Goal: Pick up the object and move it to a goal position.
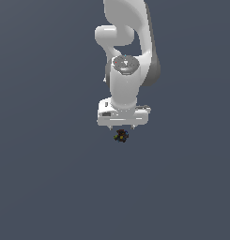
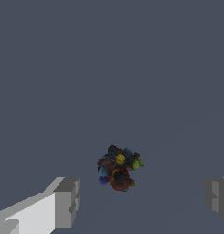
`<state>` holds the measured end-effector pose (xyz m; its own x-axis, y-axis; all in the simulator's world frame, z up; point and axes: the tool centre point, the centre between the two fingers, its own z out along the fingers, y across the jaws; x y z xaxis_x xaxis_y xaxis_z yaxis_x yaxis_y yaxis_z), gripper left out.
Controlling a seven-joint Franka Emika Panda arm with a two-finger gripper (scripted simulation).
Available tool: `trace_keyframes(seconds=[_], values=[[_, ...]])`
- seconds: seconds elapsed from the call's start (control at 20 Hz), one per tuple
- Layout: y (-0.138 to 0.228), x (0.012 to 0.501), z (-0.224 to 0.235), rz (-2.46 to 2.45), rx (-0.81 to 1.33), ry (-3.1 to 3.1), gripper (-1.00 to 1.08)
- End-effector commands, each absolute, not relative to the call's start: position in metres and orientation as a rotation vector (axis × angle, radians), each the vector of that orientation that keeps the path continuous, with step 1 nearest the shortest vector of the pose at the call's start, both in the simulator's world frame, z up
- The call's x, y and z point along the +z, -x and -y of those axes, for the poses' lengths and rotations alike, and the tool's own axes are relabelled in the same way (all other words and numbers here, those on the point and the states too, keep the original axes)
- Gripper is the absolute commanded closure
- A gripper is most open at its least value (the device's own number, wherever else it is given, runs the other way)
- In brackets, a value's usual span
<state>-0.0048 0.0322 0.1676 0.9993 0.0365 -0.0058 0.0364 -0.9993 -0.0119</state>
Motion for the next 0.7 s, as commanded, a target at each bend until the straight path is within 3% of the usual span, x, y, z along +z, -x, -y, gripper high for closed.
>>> trace_keyframes(seconds=[0.0,0.65], values=[[0.005,0.168,-0.032,0.057,0.009,3.129,-0.92],[-0.001,0.170,-0.008,-0.052,0.003,3.117,-0.92]])
